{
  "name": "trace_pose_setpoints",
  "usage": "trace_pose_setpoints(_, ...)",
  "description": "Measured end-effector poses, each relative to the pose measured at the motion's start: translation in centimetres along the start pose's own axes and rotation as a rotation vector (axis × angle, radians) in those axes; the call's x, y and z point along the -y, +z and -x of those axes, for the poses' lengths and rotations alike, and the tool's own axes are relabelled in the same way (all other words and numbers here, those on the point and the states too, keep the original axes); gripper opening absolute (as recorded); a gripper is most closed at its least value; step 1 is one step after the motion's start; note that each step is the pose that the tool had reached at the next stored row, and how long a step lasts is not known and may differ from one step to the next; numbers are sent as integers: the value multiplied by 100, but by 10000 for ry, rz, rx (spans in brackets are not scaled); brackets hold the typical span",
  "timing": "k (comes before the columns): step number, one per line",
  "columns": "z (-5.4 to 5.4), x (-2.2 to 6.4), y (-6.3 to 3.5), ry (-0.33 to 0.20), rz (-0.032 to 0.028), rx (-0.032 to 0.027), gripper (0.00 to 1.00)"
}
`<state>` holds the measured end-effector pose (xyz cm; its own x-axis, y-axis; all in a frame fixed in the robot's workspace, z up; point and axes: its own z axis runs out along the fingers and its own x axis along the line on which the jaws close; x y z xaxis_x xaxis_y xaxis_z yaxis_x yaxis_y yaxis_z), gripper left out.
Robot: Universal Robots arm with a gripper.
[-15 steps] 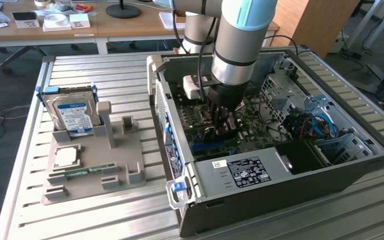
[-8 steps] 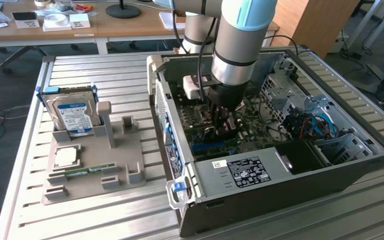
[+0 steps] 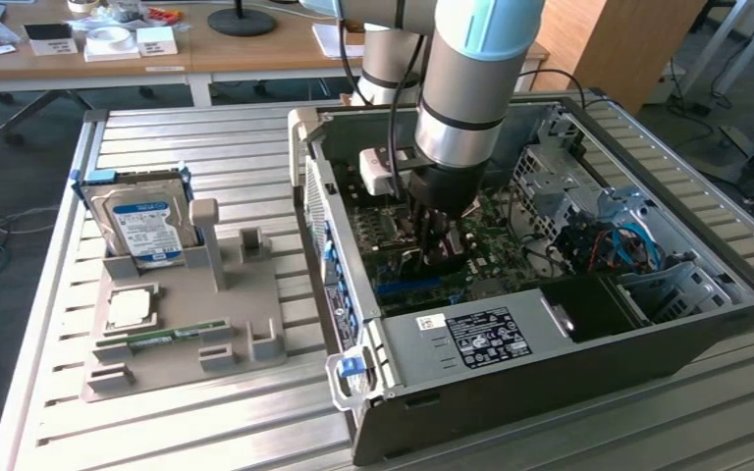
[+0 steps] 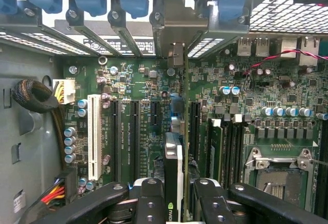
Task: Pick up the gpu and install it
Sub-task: 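Insert the gpu into the slot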
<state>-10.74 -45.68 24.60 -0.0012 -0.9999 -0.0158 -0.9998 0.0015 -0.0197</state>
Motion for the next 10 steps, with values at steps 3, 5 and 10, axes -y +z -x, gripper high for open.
trace_pose_setpoints(3, -6, 0, 0, -1, 0, 0, 27)
trace_pose_setpoints(5, -11, 0, 0, 0, 0, 0, 27)
trace_pose_setpoints(10, -16, 0, 5, -1, 0, -3, 27)
